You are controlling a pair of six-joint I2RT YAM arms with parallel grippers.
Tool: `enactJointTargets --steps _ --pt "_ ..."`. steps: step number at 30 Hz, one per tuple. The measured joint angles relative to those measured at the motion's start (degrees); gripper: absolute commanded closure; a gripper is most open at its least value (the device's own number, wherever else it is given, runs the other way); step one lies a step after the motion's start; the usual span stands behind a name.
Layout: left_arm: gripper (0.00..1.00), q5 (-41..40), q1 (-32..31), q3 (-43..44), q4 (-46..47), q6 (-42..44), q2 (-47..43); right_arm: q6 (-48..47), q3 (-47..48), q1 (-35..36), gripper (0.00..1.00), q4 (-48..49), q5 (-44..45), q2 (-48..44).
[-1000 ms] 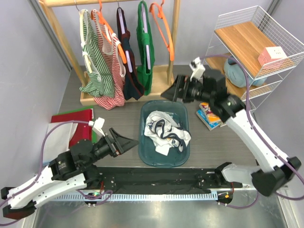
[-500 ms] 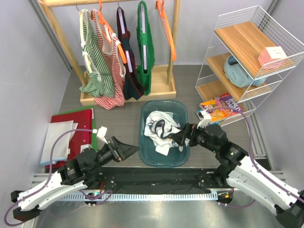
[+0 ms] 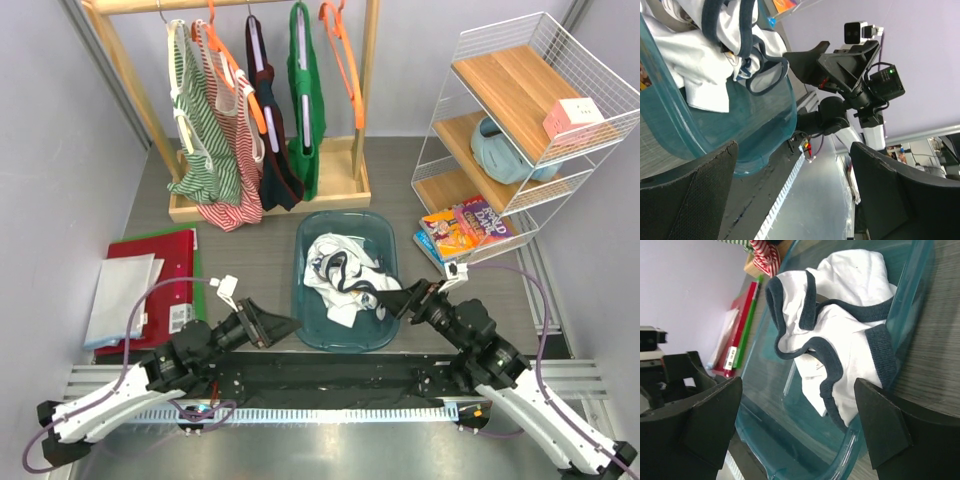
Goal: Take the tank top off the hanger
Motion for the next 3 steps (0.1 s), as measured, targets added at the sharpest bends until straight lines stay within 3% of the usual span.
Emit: enactJointTargets --steps 3 --pt "0.06 1.5 0.0 -2.7 3.8 -0.1 0.0 1.4 -2.0 0.0 0.01 -0.3 0.0 -4.0"
